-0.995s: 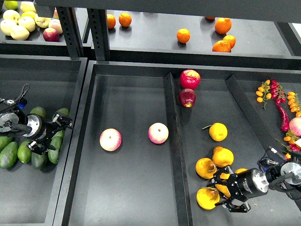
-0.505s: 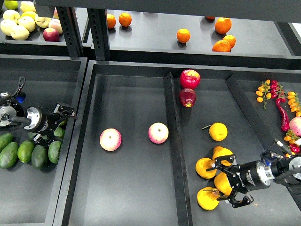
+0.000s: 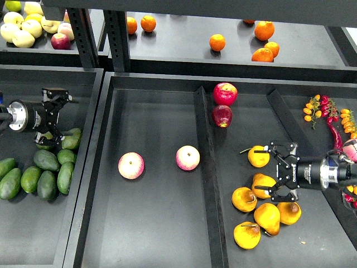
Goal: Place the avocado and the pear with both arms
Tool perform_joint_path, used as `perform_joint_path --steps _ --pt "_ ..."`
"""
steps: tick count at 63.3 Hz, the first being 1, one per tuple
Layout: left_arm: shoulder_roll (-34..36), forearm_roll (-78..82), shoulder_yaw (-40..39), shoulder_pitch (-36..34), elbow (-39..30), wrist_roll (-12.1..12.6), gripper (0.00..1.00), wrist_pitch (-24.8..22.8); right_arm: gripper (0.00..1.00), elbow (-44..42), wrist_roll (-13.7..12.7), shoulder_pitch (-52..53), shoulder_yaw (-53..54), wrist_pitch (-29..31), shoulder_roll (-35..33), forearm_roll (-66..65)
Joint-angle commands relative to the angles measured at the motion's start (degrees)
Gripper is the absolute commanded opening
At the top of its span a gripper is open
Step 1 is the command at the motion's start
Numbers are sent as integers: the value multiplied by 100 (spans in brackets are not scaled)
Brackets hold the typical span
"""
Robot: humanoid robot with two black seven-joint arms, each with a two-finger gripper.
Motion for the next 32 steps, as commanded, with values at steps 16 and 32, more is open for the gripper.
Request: perform_joint_path --steps 16,32 --pt "-1222 -27 -2956 1166 -1011 0 100 1 100 -148 -1 -1217 2779 -1 1100 -231" --pt "-2215 -27 -3852 2027 -1503 0 100 1 100 -148 -1 -1639 4290 -1 2541 -960"
